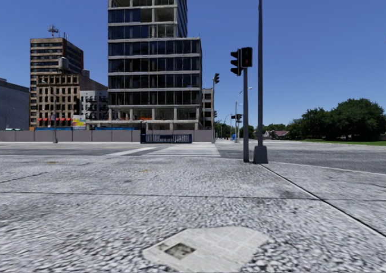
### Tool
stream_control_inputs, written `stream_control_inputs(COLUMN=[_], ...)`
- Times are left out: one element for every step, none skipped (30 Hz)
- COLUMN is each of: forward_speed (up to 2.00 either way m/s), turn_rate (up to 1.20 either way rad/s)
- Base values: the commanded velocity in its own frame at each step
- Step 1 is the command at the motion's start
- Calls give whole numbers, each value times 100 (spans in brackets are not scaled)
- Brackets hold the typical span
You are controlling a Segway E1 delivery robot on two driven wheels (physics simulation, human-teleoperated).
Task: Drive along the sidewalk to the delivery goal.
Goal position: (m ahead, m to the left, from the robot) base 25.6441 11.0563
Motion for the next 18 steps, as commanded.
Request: stream_control_inputs(forward_speed=[194,194,194,194,194,194,194,194,194,194,194,194,194,194,194,194,194,194], turn_rate=[0,0,0,0,0,0,0,0,0,0,0,0,0,0,0,0,0,0])
